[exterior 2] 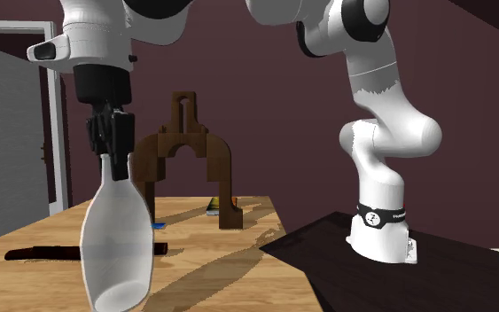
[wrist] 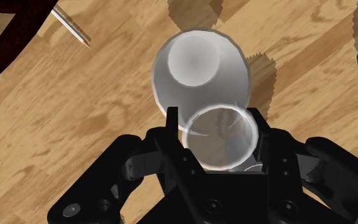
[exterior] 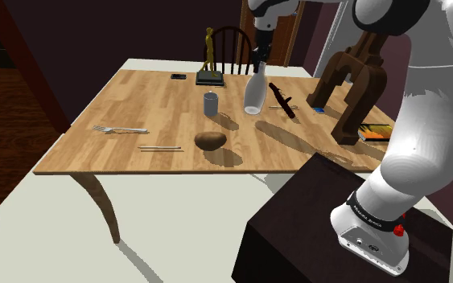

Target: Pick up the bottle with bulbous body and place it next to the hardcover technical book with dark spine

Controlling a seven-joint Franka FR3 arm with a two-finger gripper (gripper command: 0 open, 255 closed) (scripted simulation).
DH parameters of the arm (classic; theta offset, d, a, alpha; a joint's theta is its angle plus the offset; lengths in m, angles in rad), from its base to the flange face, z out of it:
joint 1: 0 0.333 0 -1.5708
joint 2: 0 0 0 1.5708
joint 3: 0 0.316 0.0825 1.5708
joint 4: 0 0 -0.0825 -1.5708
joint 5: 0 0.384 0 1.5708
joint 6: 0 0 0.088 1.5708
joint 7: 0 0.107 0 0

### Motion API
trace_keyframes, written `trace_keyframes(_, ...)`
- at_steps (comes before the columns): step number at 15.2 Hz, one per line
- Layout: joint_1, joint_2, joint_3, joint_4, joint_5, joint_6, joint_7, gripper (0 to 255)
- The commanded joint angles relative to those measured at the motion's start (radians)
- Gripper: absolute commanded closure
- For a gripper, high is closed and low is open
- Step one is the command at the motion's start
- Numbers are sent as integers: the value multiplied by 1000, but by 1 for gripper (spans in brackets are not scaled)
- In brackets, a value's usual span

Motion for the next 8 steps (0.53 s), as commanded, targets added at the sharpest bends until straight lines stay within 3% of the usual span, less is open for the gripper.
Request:
trace_keyframes(1, 0, -7, -1, 18, -1, -24, 1, 255)
trace_keyframes(7, -2, -13, -2, 84, -3, -97, 2, 255)
trace_keyframes(8, -8, -45, -8, 36, -8, -81, -12, 255)
